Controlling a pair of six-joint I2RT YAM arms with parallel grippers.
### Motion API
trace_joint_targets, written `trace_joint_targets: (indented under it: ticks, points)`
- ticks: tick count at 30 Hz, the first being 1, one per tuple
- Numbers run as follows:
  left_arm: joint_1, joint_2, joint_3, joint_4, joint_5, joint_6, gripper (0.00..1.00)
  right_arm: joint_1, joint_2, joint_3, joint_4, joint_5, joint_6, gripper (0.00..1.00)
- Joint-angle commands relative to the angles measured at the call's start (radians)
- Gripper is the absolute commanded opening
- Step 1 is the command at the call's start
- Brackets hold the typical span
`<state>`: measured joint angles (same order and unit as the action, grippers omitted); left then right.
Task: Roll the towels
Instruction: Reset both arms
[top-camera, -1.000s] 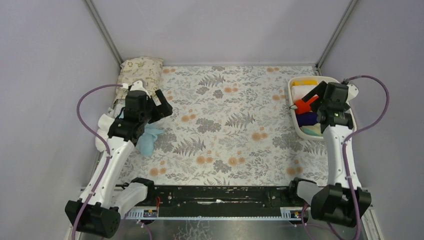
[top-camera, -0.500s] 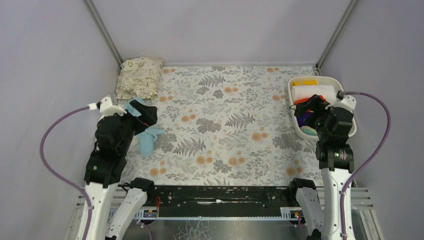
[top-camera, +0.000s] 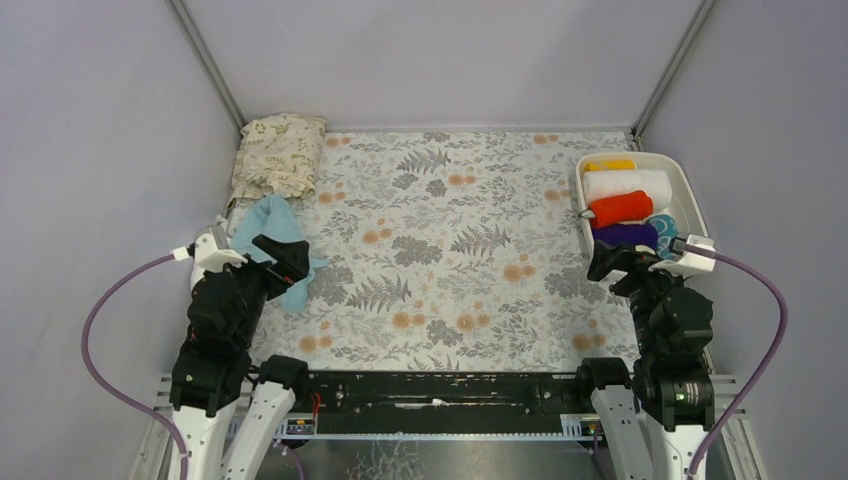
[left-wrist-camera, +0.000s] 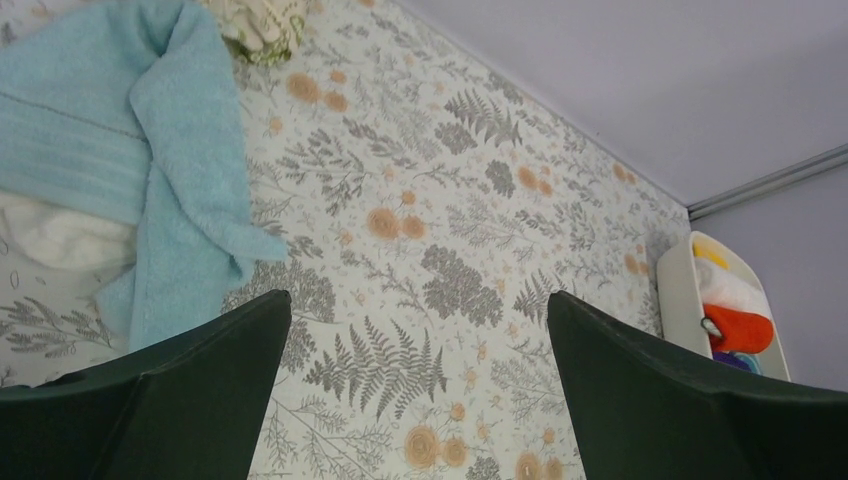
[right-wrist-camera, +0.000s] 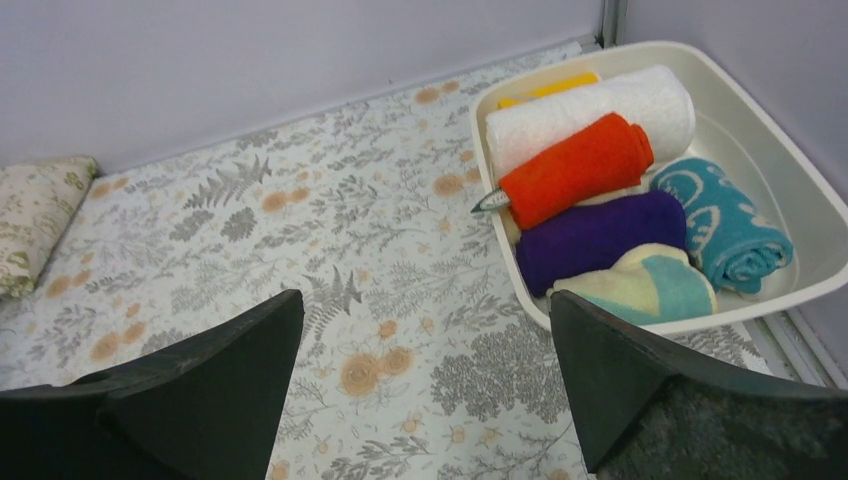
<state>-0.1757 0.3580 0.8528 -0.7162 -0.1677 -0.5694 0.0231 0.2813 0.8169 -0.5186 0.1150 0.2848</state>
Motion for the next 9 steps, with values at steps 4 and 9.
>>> trace_joint_targets:
  ticks: [4, 9]
  points:
    - [0.004, -0.040, -0.038, -0.011, -0.013, -0.022, 1.00, 0.030, -0.039, -0.066, 0.017, 0.034, -0.038, 0.99]
    - [0.003, -0.037, -0.040, 0.002, -0.020, -0.012, 1.00, 0.033, -0.071, -0.099, 0.039, 0.034, -0.037, 0.99]
